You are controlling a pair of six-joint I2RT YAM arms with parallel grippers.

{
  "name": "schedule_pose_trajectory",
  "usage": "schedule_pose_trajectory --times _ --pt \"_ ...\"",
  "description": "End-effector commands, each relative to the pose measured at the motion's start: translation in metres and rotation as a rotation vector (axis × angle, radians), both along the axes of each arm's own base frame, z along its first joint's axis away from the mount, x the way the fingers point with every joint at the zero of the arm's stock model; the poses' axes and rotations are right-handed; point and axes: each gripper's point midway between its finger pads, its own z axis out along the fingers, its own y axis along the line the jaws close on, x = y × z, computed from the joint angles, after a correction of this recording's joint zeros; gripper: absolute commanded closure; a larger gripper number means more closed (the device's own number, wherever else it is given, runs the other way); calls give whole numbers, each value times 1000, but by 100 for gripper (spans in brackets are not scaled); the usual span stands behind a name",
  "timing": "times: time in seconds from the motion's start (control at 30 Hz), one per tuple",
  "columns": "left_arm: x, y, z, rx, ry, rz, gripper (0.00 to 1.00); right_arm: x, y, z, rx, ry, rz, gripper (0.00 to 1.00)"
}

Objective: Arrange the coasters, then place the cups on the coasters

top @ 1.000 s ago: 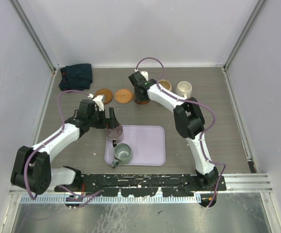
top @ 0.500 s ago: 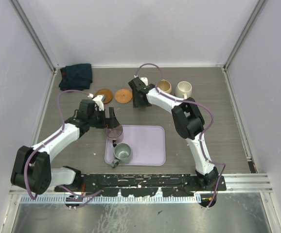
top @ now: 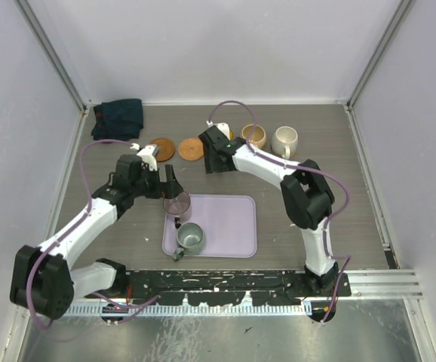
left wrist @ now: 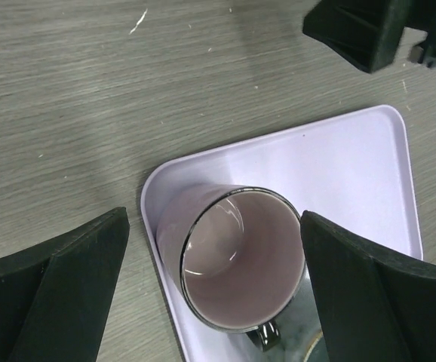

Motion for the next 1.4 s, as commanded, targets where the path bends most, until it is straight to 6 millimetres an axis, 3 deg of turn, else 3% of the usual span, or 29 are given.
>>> schedule_pose_trajectory --times 0.0,0.17,0.37,0.67,1.07,1.17,1.23,1.37 --pt "-4 5 37 5 -98 14 2 -6 -6 62 80 -139 -13 38" --pt "-31 9 37 28 -83 29 2 -26 -24 75 106 -171 -23 38" --pt "-56 4 21 80 -40 40 2 -44 -37 92 170 -227 -27 39" --pt "-69 -11 4 120 -29 -18 2 -67 -51 91 223 -282 -11 41" --pt "-70 -13 -17 213 -15 0 0 -78 -54 79 218 -269 -3 41" --pt "-68 -16 -22 238 -13 4 6 -78 -50 78 225 -267 6 42" --pt "-67 -18 -24 246 -11 3 26 -79 -48 76 226 -265 11 42" --pt "-64 -22 -27 257 -12 4 41 -79 -47 73 223 -260 15 42"
